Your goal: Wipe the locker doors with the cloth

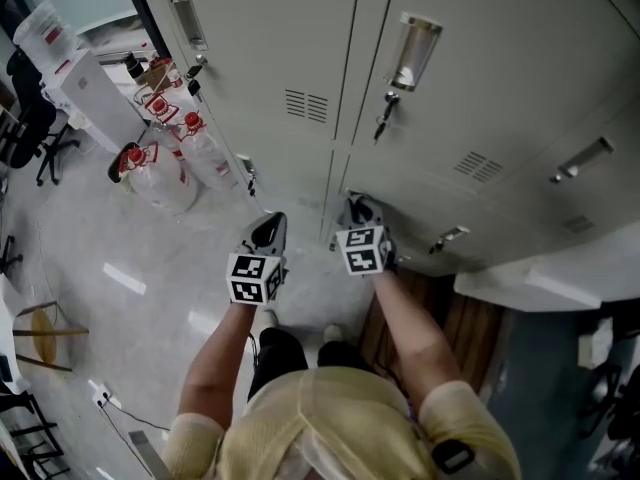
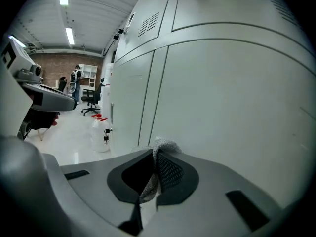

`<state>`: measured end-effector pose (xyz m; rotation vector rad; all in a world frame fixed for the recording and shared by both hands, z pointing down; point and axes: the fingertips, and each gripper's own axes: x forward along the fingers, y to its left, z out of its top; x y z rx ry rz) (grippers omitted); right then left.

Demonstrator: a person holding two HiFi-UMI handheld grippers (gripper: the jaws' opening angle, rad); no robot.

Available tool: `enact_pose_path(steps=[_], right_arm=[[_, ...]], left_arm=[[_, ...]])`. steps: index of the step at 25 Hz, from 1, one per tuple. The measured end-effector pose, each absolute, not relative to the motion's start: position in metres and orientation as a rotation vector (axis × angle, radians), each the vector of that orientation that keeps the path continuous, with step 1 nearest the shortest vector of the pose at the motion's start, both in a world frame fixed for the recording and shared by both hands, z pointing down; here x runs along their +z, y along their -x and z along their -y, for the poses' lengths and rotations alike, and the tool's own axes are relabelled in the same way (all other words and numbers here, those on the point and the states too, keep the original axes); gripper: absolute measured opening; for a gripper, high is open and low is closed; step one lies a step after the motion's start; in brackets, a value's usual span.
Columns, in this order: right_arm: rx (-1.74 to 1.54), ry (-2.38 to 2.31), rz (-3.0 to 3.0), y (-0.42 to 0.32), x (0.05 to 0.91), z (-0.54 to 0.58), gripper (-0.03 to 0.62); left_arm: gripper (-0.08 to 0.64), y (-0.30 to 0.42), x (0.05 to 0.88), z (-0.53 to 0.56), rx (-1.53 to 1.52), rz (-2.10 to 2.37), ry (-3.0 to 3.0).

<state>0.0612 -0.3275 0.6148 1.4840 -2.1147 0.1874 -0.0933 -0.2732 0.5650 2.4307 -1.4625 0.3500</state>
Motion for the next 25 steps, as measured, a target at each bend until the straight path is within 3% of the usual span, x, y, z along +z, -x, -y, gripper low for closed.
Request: enact_pose_path(steps=[25], right_arm=[[0.17,-1.613,1.95,-0.186,0.627,0.299,0.005]], left_arm=[[0.002,0.014,0.578,0.284,0.419,1.29,-2.51]])
